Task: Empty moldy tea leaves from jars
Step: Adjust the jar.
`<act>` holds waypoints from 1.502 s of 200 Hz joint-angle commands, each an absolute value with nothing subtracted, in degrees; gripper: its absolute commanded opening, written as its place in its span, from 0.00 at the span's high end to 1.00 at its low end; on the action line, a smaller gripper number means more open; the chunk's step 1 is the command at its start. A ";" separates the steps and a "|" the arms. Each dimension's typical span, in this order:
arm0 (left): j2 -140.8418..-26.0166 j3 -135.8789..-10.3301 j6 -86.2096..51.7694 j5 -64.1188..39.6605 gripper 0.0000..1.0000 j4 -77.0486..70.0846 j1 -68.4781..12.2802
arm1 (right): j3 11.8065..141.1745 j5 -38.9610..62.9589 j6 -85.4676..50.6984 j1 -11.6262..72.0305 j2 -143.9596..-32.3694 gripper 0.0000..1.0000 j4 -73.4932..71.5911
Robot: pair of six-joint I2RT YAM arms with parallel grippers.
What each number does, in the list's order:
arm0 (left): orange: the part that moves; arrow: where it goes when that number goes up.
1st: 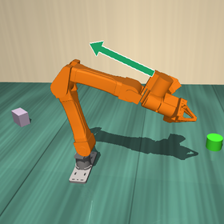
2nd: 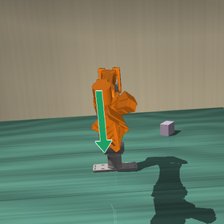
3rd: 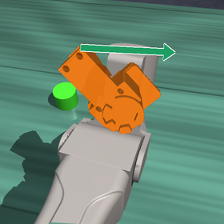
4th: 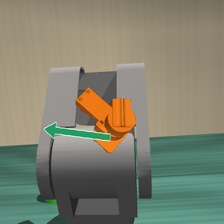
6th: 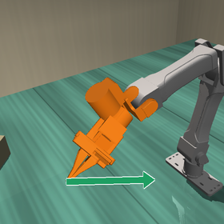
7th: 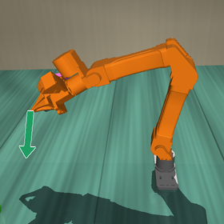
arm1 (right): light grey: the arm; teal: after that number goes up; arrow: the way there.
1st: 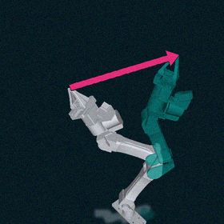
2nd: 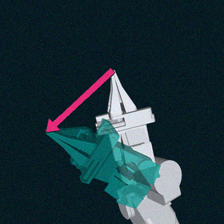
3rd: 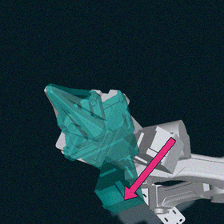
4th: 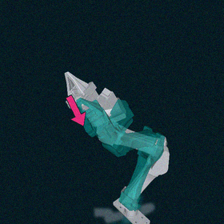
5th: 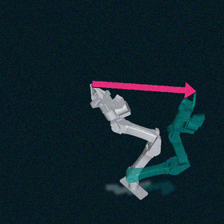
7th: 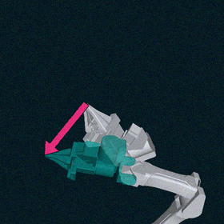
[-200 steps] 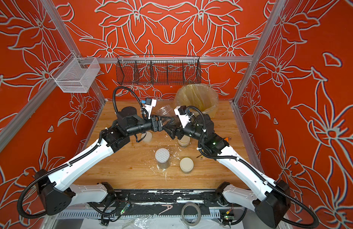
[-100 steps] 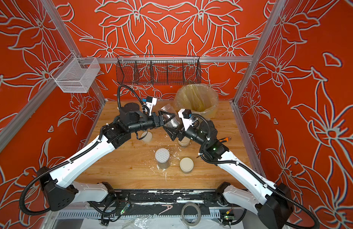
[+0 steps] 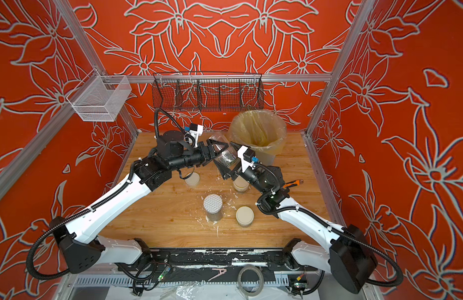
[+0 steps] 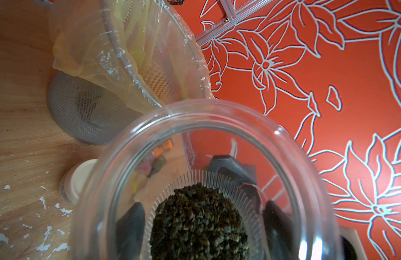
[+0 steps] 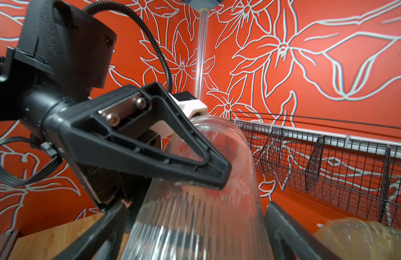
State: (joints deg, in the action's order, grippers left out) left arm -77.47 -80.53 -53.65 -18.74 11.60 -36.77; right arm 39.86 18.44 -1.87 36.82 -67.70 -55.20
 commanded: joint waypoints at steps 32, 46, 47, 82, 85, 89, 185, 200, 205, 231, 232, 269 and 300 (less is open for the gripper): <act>-76.74 -83.30 -54.82 -18.60 0.90 8.00 -37.08 | 41.30 18.13 -1.61 37.12 -72.65 0.09 -65.69; -76.67 -83.26 -55.02 -18.60 0.90 7.92 -37.09 | 41.40 18.28 -1.88 37.09 -73.23 0.10 -66.09; -76.65 -83.24 -55.02 -18.62 0.90 7.91 -37.09 | 41.40 18.28 -1.86 37.09 -73.22 0.10 -66.13; -76.67 -83.06 -56.09 -19.42 0.91 7.16 -37.09 | 41.40 17.85 -2.00 37.12 -73.48 0.23 -66.36; -76.64 -83.06 -56.22 -19.59 0.91 7.12 -37.09 | 41.40 17.72 -2.11 37.16 -73.48 0.22 -66.36; -76.71 -83.06 -56.40 -19.76 0.91 6.92 -37.09 | 41.33 17.65 -2.26 37.11 -73.48 0.21 -66.41; -75.49 -82.70 -56.68 -18.31 0.92 6.43 -37.09 | 38.94 15.16 -1.24 37.09 -72.28 0.05 -64.46; -75.70 -83.05 -56.69 -18.70 0.92 6.59 -37.09 | 39.09 15.03 -1.23 37.09 -72.42 0.03 -64.06; -75.76 -83.06 -56.69 -18.63 0.93 6.60 -37.10 | 39.11 15.11 -1.00 37.09 -72.36 0.03 -63.84; -75.73 -83.06 -56.51 -18.39 0.93 6.86 -37.16 | 39.20 15.03 -0.86 37.09 -72.50 0.09 -63.85; -75.70 -83.06 -56.51 -18.38 0.93 6.90 -37.17 | 39.24 15.03 -0.83 37.09 -72.50 0.10 -63.83; -76.09 -83.06 -56.78 -19.27 0.93 5.99 -37.19 | 39.90 15.37 -1.65 37.10 -72.80 0.22 -62.64; -76.12 -83.14 -56.01 -19.23 0.78 5.72 -37.18 | 40.58 15.67 -3.09 37.13 -72.87 0.44 -63.83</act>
State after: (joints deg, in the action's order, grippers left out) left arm -77.56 -80.58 -56.40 -17.61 11.55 -36.75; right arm 39.57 15.84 -1.83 37.10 -73.25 -62.89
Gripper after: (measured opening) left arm 0.796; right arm 0.840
